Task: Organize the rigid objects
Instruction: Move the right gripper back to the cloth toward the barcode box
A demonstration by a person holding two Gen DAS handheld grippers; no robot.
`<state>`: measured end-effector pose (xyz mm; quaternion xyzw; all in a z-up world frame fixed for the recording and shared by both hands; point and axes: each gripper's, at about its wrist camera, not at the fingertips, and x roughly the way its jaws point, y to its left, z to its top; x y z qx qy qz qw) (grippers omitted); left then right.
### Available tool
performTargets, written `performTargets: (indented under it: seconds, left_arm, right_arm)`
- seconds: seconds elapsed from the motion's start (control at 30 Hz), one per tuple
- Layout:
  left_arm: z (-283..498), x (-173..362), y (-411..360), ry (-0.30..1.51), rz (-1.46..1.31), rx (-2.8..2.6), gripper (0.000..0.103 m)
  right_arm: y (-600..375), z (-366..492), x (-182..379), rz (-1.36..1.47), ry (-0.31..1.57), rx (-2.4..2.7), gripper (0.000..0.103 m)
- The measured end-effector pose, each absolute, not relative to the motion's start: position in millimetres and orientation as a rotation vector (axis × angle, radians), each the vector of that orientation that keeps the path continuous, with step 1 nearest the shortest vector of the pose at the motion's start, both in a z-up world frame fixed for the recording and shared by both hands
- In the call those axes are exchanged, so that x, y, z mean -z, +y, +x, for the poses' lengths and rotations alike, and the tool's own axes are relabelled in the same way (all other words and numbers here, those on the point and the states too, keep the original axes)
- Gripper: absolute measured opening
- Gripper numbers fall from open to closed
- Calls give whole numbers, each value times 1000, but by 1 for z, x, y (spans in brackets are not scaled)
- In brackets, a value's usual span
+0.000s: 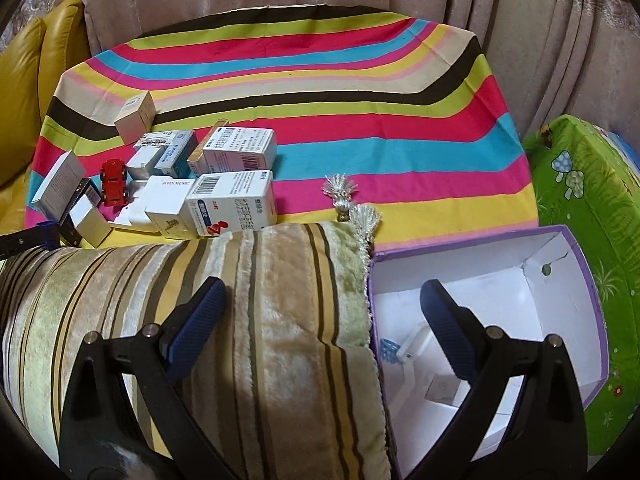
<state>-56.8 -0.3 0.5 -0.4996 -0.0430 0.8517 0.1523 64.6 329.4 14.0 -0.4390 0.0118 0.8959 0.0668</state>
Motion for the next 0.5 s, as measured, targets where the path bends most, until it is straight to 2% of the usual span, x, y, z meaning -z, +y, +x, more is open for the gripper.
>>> performTargets:
  seconds: [0.33,0.5]
  left_arm:
    - [-60,2,3,-95,-1444,-2452,79]
    - [-61,4,3,-107,-1445,-2439,66]
  right_arm:
    - [309,42,-11,-1355,-44,-2735,99]
    - [299,24,-10,-1377,-67,-2745,99]
